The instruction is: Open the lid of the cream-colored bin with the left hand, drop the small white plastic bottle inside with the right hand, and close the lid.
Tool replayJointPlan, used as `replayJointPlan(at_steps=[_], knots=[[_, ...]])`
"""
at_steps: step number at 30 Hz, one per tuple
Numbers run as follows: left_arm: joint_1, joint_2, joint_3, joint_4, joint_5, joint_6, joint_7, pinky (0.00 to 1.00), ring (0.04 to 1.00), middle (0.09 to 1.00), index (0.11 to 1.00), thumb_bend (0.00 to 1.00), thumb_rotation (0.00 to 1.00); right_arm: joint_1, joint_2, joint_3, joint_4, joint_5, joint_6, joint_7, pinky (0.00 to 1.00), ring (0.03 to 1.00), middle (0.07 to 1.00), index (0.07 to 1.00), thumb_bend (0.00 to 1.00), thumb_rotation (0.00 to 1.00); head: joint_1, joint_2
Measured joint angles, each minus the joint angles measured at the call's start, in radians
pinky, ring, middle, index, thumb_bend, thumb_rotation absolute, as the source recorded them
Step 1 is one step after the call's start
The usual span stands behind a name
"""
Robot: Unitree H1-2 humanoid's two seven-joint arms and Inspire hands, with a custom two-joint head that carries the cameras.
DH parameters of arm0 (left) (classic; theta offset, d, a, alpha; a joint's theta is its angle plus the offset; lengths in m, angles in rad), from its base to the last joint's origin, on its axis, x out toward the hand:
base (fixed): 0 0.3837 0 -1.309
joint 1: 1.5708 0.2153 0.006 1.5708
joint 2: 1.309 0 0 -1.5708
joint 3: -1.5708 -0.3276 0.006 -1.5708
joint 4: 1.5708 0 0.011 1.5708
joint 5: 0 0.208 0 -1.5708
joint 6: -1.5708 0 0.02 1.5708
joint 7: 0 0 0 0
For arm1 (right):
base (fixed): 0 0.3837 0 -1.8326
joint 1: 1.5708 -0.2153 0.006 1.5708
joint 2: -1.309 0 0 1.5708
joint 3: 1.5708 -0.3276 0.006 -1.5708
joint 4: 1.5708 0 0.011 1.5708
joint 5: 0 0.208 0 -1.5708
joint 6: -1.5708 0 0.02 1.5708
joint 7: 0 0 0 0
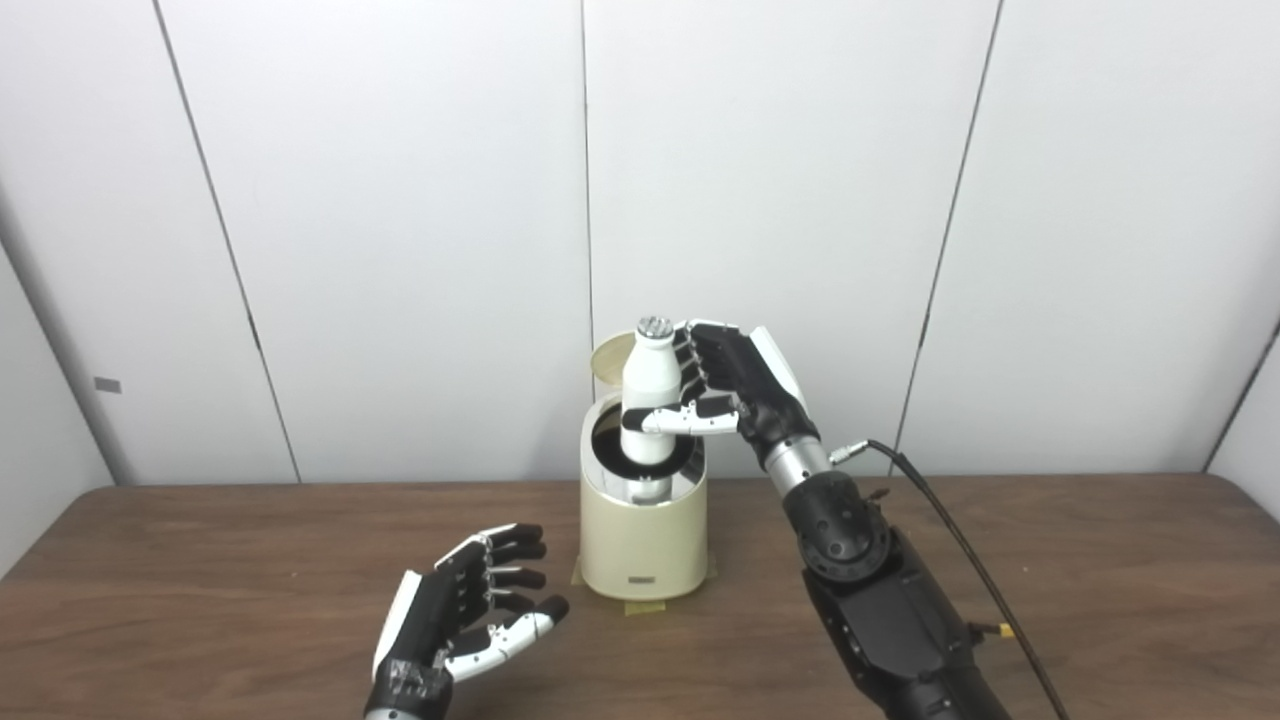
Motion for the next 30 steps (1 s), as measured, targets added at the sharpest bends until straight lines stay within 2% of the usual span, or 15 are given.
replayJointPlan(at_steps=[3,4,7,8,9,10,11,14,21,30], knots=[[0.000,0.000,-0.001,-0.001,0.004,0.005,0.000,0.57,0.652,0.730,0.744,0.68,0.07,0.000,-0.001,0.001,0.003,-0.006,-0.034,-0.007,0.31,0.401,0.494,0.544,0.49,0.00,0.000,0.005],[0.000,0.000,-0.002,-0.002,0.005,0.008,0.000,0.57,0.652,0.730,0.744,0.68,0.07,-0.001,-0.003,0.005,0.009,-0.017,-0.052,-0.011,0.38,0.408,0.489,0.537,0.50,0.00,0.000,0.008],[0.000,0.000,-0.002,-0.012,0.006,0.017,0.000,0.57,0.651,0.727,0.742,0.68,0.07,-0.001,-0.016,0.023,0.024,-0.034,-0.093,-0.008,0.44,0.428,0.500,0.509,0.51,0.00,0.002,0.009],[0.000,0.000,-0.002,-0.018,0.007,0.018,0.000,0.57,0.650,0.726,0.741,0.68,0.08,0.000,-0.024,0.030,0.027,-0.034,-0.097,0.008,0.44,0.433,0.513,0.502,0.52,0.00,0.002,0.009],[0.000,0.000,-0.002,-0.022,0.007,0.018,0.000,0.56,0.648,0.725,0.741,0.68,0.07,-0.001,-0.036,0.040,0.028,-0.034,-0.097,0.032,0.45,0.532,0.611,0.500,0.52,0.06,0.000,0.012],[0.000,0.000,-0.002,-0.024,0.007,0.018,0.000,0.57,0.648,0.724,0.741,0.68,0.08,-0.001,-0.048,0.051,0.028,-0.035,-0.097,0.052,0.46,0.604,0.696,0.612,0.70,0.02,0.000,0.012],[0.000,0.000,-0.003,-0.024,0.008,0.018,0.000,0.57,0.648,0.725,0.740,0.68,0.07,0.000,-0.056,0.057,0.028,-0.035,-0.097,0.070,0.46,0.624,0.733,0.659,0.76,0.01,0.000,0.012],[0.000,0.000,-0.005,-0.024,0.009,0.019,-0.001,0.57,0.651,0.727,0.740,0.67,0.06,0.001,-0.071,0.063,0.028,-0.036,-0.096,0.097,0.46,0.640,0.788,0.714,0.80,0.00,0.002,0.017],[0.000,0.000,-0.008,-0.028,0.010,0.029,-0.001,0.57,0.651,0.727,0.741,0.66,0.04,0.005,-0.073,0.063,0.028,-0.040,-0.097,0.119,0.50,0.660,0.772,0.703,0.80,0.00,0.000,0.018],[0.000,0.000,-0.010,-0.028,0.010,0.030,-0.001,0.56,0.642,0.723,0.736,0.67,0.05,0.008,-0.079,0.065,0.027,-0.052,-0.103,0.130,0.49,0.642,0.738,0.677,0.79,0.00,0.003,0.023]])
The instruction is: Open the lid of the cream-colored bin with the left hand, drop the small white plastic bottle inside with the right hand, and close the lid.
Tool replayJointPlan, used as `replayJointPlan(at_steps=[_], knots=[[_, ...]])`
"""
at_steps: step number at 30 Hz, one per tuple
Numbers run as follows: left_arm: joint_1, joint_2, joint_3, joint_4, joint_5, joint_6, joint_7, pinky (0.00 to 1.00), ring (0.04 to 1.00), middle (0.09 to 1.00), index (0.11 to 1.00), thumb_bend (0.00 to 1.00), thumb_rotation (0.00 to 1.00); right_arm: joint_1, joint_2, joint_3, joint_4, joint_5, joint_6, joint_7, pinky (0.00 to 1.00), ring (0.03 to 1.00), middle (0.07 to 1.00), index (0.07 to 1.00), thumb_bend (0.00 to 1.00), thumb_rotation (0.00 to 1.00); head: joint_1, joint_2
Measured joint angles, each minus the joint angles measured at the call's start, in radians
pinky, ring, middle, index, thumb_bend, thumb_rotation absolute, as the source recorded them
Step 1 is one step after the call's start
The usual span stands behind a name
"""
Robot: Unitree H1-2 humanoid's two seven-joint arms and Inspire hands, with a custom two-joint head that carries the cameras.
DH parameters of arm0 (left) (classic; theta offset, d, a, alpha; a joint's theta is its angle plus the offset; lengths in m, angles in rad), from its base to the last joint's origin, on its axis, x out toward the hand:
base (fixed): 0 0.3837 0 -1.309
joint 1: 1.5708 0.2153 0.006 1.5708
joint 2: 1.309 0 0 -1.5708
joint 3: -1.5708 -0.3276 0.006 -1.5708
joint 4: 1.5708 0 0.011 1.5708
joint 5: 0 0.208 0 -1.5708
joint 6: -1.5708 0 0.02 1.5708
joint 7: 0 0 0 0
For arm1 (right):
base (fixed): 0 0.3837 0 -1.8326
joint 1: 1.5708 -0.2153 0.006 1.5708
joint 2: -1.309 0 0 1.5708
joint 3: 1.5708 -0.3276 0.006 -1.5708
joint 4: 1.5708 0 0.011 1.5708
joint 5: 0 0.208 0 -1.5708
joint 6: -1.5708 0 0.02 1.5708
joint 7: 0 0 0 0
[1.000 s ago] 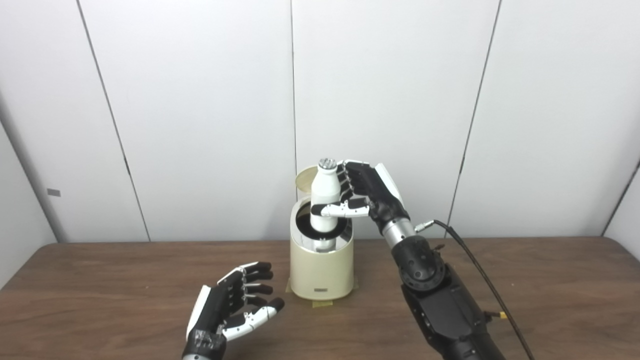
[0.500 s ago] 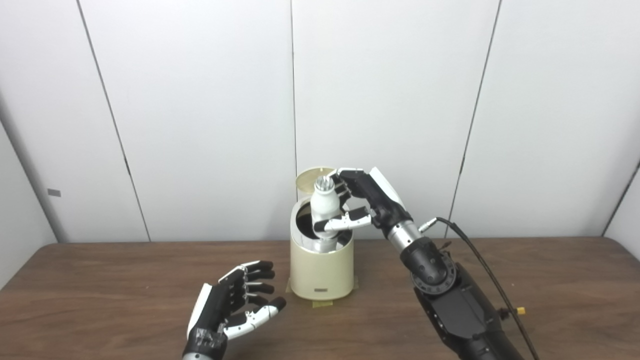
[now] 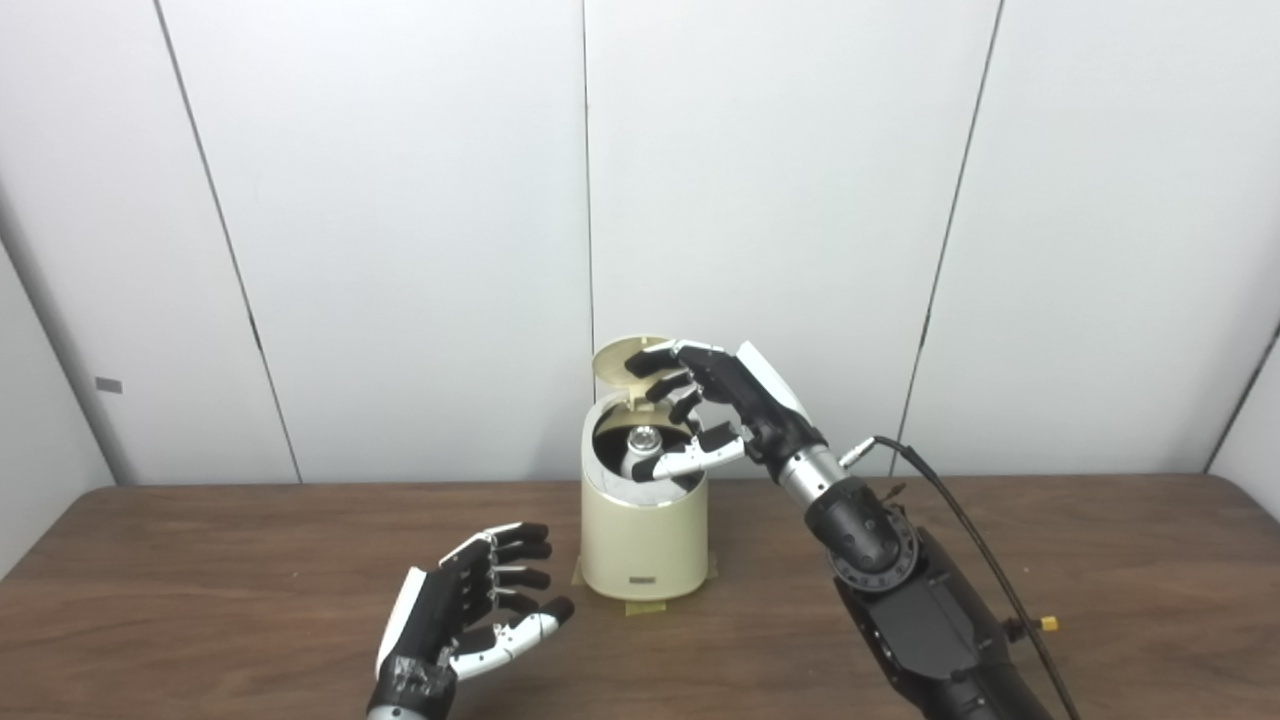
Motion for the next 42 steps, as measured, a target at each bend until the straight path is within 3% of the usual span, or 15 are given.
replayJointPlan(at_steps=[5,10,11,14,19,25,26,28,32,37,42], knots=[[0.000,0.000,0.000,0.000,0.000,0.000,0.000,0.56,0.644,0.725,0.737,0.67,0.05,0.019,0.000,-0.006,-0.042,0.007,-0.001,0.010,0.45,0.586,0.687,0.657,0.80,0.00,0.002,0.000],[0.000,0.000,0.000,-0.005,-0.001,0.000,-0.002,0.55,0.640,0.725,0.739,0.66,0.04,0.064,0.000,-0.034,-0.153,0.033,-0.014,0.009,0.36,0.448,0.567,0.608,0.77,0.00,0.006,0.002],[0.000,0.000,0.000,-0.006,-0.001,0.001,-0.002,0.56,0.640,0.725,0.739,0.66,0.03,0.081,0.002,-0.047,-0.181,0.040,-0.026,0.005,0.34,0.429,0.520,0.599,0.65,0.00,0.006,0.002],[0.000,0.000,0.001,-0.014,-0.001,0.004,-0.002,0.56,0.635,0.720,0.736,0.66,0.04,0.140,0.007,-0.092,-0.258,0.093,-0.083,-0.016,0.33,0.425,0.481,0.541,0.55,0.00,0.008,0.005],[0.001,0.002,0.004,-0.028,-0.003,0.008,-0.003,0.54,0.635,0.723,0.735,0.65,0.03,0.292,0.012,-0.184,-0.319,0.194,-0.099,-0.036,0.31,0.408,0.465,0.526,0.52,0.00,0.006,0.009],[0.003,0.003,0.011,-0.035,-0.011,0.025,-0.008,0.52,0.625,0.720,0.736,0.64,0.02,0.459,0.002,-0.253,-0.307,0.310,-0.118,-0.034,0.36,0.442,0.472,0.538,0.52,0.01,0.011,0.012],[0.003,0.004,0.014,-0.035,-0.011,0.029,-0.008,0.51,0.621,0.719,0.736,0.64,0.03,0.478,0.002,-0.260,-0.306,0.323,-0.118,-0.033,0.38,0.458,0.485,0.641,0.55,0.00,0.012,0.012],[0.004,0.004,0.018,-0.036,-0.012,0.030,-0.007,0.52,0.626,0.717,0.736,0.65,0.05,0.501,0.002,-0.269,-0.298,0.347,-0.118,-0.027,0.40,0.485,0.630,0.711,0.70,0.04,0.012,0.012],[0.006,0.005,0.022,-0.036,-0.010,0.017,-0.002,0.62,0.687,0.729,0.742,0.70,0.14,0.523,0.002,-0.273,-0.253,0.374,-0.135,-0.014,0.48,0.550,0.715,0.750,0.75,0.08,0.015,0.014],[0.005,0.009,0.036,-0.038,-0.002,-0.004,0.004,0.72,0.821,0.842,0.852,0.80,0.27,0.521,0.003,-0.272,-0.246,0.383,-0.159,-0.008,0.52,0.626,0.737,0.747,0.78,0.17,0.021,0.015],[-0.052,0.060,0.022,-0.043,0.046,0.018,-0.008,0.82,0.950,0.966,0.966,0.90,0.35,0.526,0.007,-0.272,-0.252,0.383,-0.159,-0.007,0.53,0.652,0.744,0.752,0.80,0.21,0.035,0.017]])
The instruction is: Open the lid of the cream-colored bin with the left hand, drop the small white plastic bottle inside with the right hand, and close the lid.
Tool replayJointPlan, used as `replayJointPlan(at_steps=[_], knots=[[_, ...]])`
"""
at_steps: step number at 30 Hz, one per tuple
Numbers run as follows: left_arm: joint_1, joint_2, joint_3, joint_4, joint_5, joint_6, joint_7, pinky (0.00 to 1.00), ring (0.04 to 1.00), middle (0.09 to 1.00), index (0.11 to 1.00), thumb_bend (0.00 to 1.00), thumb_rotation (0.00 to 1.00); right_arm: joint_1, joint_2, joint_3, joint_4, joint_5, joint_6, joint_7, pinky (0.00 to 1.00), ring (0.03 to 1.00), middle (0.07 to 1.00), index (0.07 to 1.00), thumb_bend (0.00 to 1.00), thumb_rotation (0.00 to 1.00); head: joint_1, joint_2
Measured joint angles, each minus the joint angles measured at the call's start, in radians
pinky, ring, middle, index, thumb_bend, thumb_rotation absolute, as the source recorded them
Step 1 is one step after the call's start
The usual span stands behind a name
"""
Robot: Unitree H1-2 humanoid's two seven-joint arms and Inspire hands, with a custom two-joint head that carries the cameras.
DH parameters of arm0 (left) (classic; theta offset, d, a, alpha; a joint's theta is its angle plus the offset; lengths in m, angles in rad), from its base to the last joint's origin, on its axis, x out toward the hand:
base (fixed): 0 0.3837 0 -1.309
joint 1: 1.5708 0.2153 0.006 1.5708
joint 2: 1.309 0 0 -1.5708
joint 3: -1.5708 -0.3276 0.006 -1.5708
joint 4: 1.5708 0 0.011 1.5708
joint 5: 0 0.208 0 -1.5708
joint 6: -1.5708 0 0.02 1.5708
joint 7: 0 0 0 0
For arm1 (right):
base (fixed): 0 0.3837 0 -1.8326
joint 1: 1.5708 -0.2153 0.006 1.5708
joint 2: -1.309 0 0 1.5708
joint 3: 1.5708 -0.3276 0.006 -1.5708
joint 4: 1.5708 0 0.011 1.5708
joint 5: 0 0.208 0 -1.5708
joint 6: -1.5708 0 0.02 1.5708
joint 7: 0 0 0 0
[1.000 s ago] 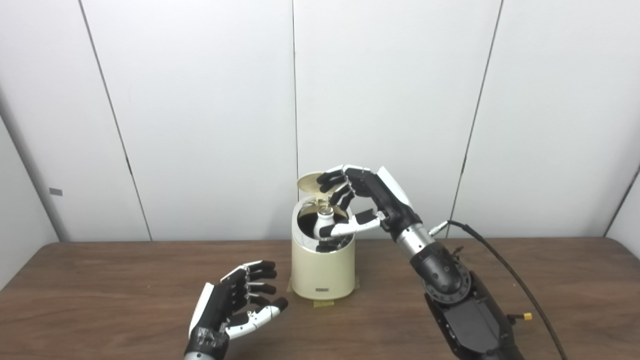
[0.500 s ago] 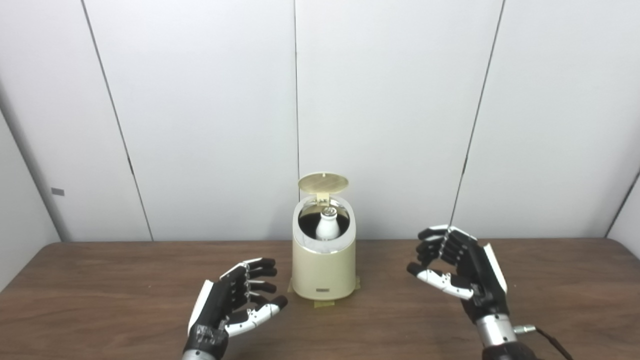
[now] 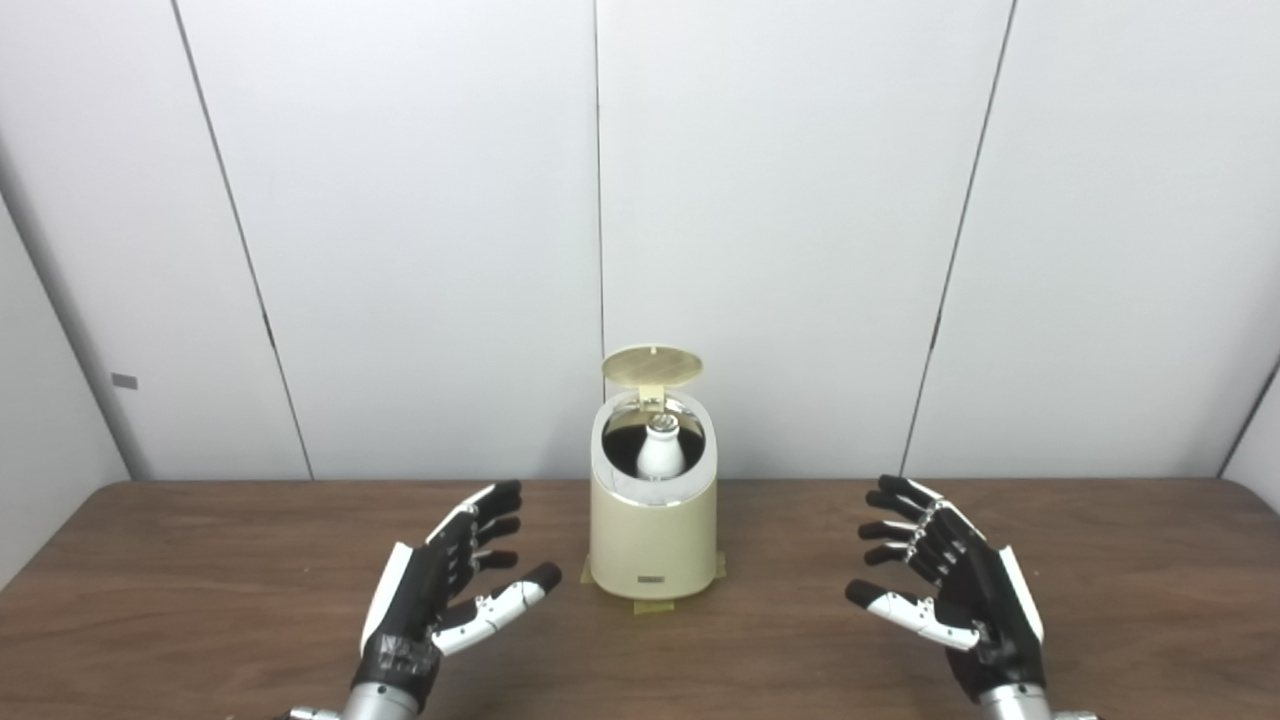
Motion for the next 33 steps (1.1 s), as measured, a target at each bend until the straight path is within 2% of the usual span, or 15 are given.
replayJointPlan(at_steps=[4,9,17,21,23,26,27,29,33], knots=[[-0.126,0.038,-0.014,0.000,0.025,0.044,-0.012,0.83,0.973,0.992,0.996,0.94,0.34,0.000,0.004,0.002,-0.001,0.009,0.000,0.009,0.52,0.641,0.737,0.752,0.82,0.22,0.002,0.000],[-0.275,0.049,-0.045,0.031,0.031,0.076,-0.048,0.87,0.993,1.000,1.000,0.95,0.31,0.005,0.016,0.001,-0.017,0.023,0.007,0.013,0.52,0.645,0.732,0.751,0.86,0.25,-0.005,-0.002],[-0.454,0.068,-0.112,0.193,0.115,0.102,-0.054,0.83,0.995,1.000,1.000,0.98,0.31,0.018,0.022,0.004,-0.039,0.016,0.016,0.012,0.49,0.611,0.731,0.744,0.85,0.24,-0.014,0.000],[-0.507,0.080,-0.162,0.262,0.167,0.098,-0.080,0.89,1.000,1.000,1.000,0.96,0.34,0.027,0.028,0.006,-0.056,0.014,0.026,0.012,0.48,0.596,0.730,0.742,0.85,0.24,-0.023,0.002],[-0.525,0.086,-0.184,0.285,0.190,0.092,-0.089,0.94,1.000,1.000,0.984,0.97,0.36,0.028,0.031,0.008,-0.059,0.014,0.036,0.012,0.48,0.591,0.729,0.739,0.85,0.23,-0.023,0.002],[-0.551,0.105,-0.236,0.324,0.249,0.073,-0.095,0.92,1.000,0.990,0.938,0.97,0.37,0.033,0.033,0.009,-0.071,0.013,0.051,0.011,0.48,0.586,0.728,0.736,0.84,0.23,-0.023,0.003],[-0.556,0.117,-0.253,0.327,0.267,0.064,-0.101,0.91,1.000,0.975,0.924,0.97,0.38,0.035,0.036,0.010,-0.077,0.012,0.054,0.010,0.48,0.582,0.726,0.737,0.84,0.23,-0.023,0.003],[-0.564,0.141,-0.287,0.326,0.302,0.050,-0.127,0.96,1.000,0.944,0.896,0.98,0.37,0.042,0.041,0.012,-0.091,0.011,0.062,0.007,0.47,0.572,0.725,0.739,0.84,0.23,-0.023,0.005],[-0.570,0.180,-0.340,0.319,0.377,0.049,-0.172,1.00,1.000,0.881,0.832,1.00,0.41,0.042,0.043,0.014,-0.090,0.004,0.066,0.005,0.46,0.558,0.719,0.738,0.83,0.24,-0.028,0.005]])
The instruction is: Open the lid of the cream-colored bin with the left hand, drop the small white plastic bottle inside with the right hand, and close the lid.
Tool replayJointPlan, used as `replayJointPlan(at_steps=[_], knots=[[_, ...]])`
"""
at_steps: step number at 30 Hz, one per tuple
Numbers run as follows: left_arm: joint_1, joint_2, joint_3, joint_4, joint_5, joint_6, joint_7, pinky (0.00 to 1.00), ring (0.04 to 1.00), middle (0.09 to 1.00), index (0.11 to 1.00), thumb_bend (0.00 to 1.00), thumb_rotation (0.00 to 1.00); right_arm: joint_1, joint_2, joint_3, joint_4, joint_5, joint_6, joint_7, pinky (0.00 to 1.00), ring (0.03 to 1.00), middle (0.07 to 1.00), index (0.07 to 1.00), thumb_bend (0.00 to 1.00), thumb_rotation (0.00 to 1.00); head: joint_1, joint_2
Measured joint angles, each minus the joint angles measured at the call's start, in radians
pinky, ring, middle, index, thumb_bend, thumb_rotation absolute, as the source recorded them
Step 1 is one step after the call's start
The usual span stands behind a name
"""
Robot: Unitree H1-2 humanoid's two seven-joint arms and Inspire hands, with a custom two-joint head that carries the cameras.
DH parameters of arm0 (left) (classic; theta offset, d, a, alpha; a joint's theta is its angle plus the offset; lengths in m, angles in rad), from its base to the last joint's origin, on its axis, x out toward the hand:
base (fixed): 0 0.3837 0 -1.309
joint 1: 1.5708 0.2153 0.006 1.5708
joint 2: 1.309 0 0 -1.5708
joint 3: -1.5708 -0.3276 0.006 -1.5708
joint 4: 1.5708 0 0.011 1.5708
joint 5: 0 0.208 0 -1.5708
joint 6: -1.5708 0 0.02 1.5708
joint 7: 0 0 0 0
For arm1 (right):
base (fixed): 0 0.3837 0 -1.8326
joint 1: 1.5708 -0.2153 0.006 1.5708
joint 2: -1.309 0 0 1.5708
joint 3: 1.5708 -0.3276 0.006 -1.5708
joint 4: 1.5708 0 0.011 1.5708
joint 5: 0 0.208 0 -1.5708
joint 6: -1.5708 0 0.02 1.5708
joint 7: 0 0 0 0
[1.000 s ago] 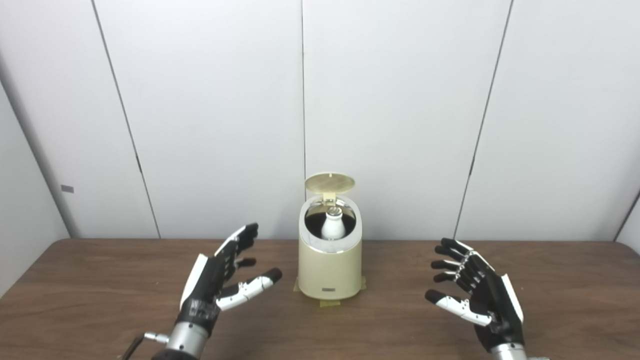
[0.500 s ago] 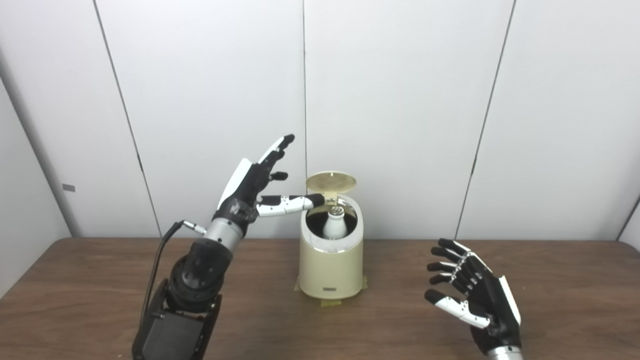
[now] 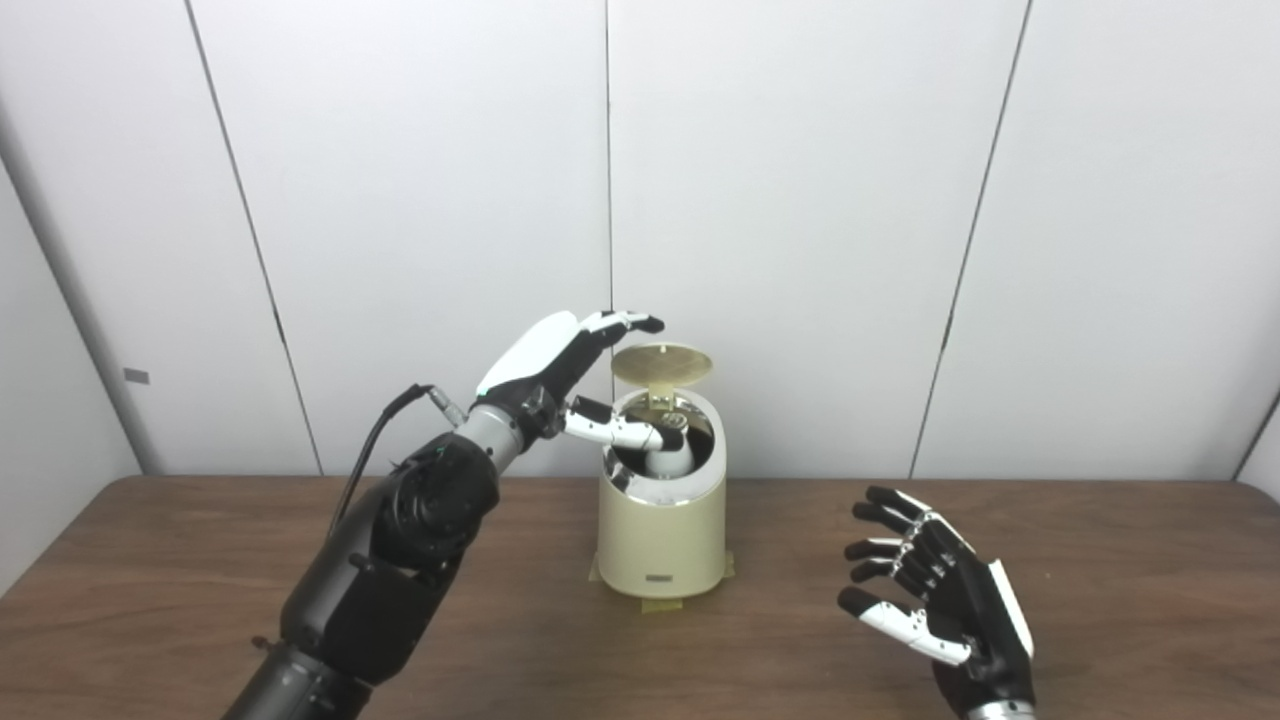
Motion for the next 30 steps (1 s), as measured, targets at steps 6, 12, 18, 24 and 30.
replayJointPlan(at_steps=[6,12,18,24,30], knots=[[0.006,0.027,-0.028,-0.049,0.069,-0.022,-0.034,1.00,0.994,0.819,0.781,1.00,0.39,0.000,0.001,0.007,-0.003,-0.021,0.001,-0.009,0.44,0.546,0.712,0.727,0.80,0.23,0.000,0.002],[0.025,0.041,-0.031,-0.107,0.091,-0.038,-0.080,1.00,0.985,0.819,0.775,0.99,0.39,0.000,0.003,0.013,-0.004,-0.044,0.001,-0.015,0.43,0.547,0.711,0.730,0.77,0.22,-0.003,0.005],[0.047,0.062,-0.034,-0.169,0.118,-0.047,-0.118,1.00,0.990,0.828,0.784,0.99,0.41,0.001,0.006,0.016,-0.020,-0.056,0.026,-0.032,0.42,0.540,0.708,0.729,0.76,0.22,-0.005,0.006],[0.055,0.063,-0.032,-0.199,0.125,-0.051,-0.143,1.00,0.988,0.822,0.785,0.99,0.38,0.001,0.012,0.022,-0.034,-0.062,0.032,-0.038,0.42,0.538,0.707,0.732,0.75,0.21,-0.011,0.012],[0.064,0.063,-0.033,-0.205,0.151,-0.066,-0.155,1.00,0.990,0.816,0.787,1.00,0.40,0.001,0.013,0.023,-0.036,-0.059,0.039,-0.041,0.41,0.537,0.707,0.732,0.74,0.21,-0.012,0.017]])
